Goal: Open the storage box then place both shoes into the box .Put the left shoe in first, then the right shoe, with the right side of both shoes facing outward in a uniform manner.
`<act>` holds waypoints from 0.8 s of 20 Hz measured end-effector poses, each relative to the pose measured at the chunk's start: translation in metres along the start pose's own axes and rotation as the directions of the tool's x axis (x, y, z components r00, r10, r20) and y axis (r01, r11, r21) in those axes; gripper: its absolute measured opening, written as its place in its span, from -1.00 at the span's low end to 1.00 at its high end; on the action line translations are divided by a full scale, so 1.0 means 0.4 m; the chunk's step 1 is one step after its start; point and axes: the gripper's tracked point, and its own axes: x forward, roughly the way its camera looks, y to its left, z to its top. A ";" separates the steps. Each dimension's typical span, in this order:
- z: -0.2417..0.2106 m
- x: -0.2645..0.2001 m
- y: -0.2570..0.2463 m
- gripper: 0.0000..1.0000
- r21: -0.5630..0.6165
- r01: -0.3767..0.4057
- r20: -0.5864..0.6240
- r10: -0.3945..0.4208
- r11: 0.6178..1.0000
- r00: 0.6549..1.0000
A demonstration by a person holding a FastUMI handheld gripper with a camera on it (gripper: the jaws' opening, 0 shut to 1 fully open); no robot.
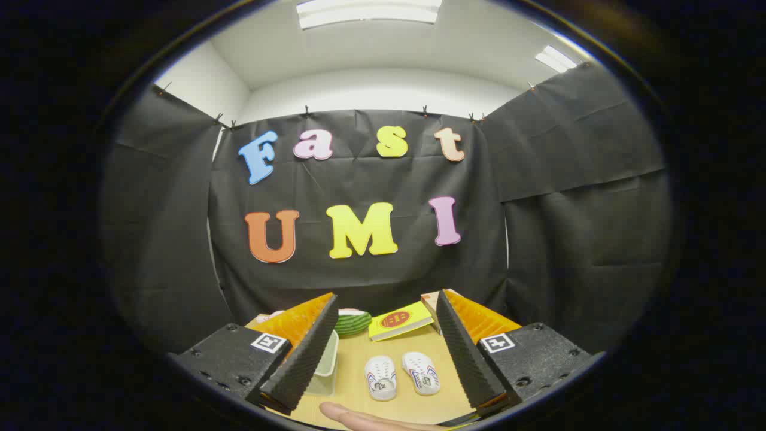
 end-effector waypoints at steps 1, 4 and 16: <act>-0.001 0.000 -0.001 1.00 -0.002 -0.002 -0.002 0.002 1.000 1.000; -0.004 -0.014 0.003 1.00 -0.005 -0.011 -0.007 0.011 1.000 1.000; -0.072 0.017 -0.009 1.00 0.003 -0.021 -0.051 0.022 1.000 0.998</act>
